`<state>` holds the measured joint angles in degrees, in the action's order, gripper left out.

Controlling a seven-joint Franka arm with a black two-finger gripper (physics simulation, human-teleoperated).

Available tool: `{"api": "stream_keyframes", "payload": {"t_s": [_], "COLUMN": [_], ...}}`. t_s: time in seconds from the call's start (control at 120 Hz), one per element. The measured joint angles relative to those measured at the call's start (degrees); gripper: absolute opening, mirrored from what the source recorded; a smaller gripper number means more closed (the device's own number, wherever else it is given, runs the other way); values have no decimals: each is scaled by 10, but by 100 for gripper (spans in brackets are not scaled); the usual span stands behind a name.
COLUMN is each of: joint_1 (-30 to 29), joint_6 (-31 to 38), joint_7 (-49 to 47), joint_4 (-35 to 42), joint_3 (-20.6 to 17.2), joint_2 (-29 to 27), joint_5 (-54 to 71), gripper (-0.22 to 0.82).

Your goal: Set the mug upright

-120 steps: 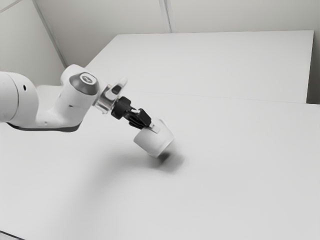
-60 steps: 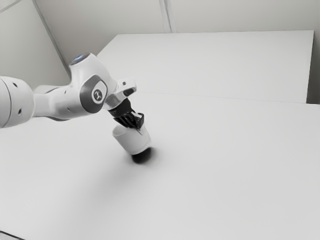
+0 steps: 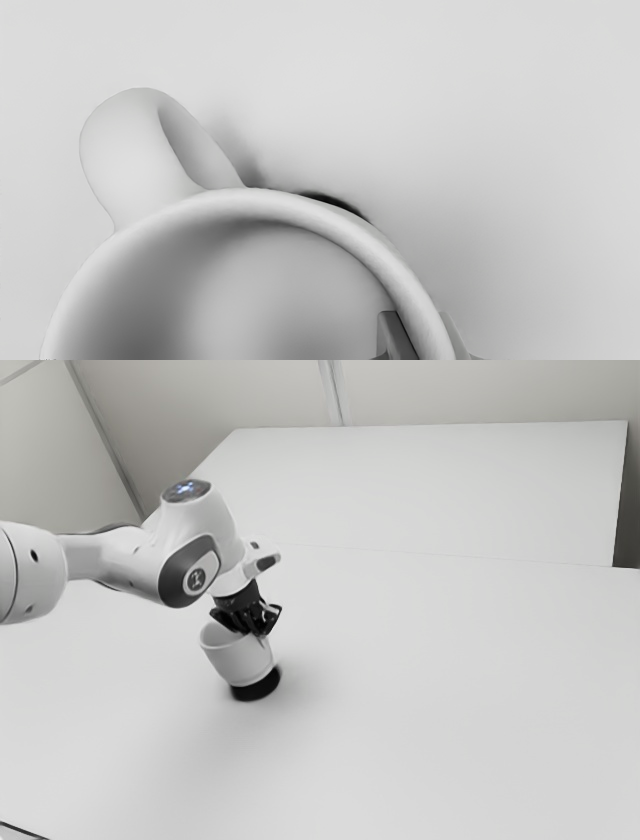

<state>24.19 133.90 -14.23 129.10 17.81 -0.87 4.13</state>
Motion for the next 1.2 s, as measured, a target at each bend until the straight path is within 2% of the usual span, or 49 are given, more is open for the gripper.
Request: {"api": "stream_keyframes", "payload": {"t_s": [0.417, 0.6, 0.733, 0.925, 1.2], "joint_1": [15, 23, 29, 37, 42], "joint_6": [29, 24, 2, -49, -142], "joint_7": [-126, -143, -151, -154, -116], "joint_4": [39, 9, -5, -35, -144], "joint_3": [0, 1, 2, 2, 4], "joint_2": [9, 14, 13, 6, 2], "joint_5": [67, 74, 38, -6, -19], "gripper": [-17, 22, 40, 52, 58]}}
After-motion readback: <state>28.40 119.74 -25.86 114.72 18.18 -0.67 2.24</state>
